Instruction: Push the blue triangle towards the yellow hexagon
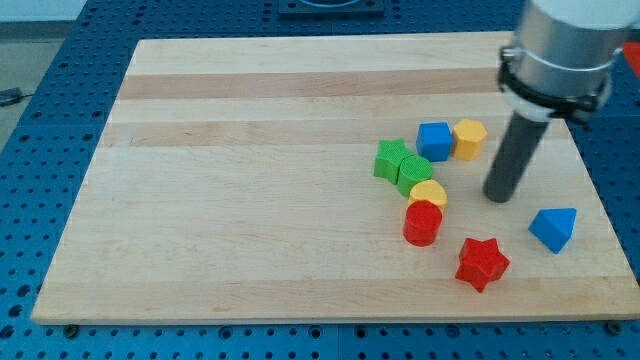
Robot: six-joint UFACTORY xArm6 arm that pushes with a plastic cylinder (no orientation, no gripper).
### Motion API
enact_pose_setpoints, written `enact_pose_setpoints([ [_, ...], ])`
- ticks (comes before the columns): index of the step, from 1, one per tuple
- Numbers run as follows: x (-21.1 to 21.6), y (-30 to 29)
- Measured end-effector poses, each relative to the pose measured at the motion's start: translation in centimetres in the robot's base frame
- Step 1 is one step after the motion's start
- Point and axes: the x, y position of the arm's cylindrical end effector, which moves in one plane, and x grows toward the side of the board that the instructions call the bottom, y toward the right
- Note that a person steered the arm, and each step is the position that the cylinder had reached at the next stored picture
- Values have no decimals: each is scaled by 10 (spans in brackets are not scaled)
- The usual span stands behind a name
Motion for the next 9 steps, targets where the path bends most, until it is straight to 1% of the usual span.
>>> enact_pose_setpoints([
  [1,0,50],
  [2,30,80],
  [3,72,80],
  [4,76,55],
  [5,74,22],
  [6,67,20],
  [9,2,9],
])
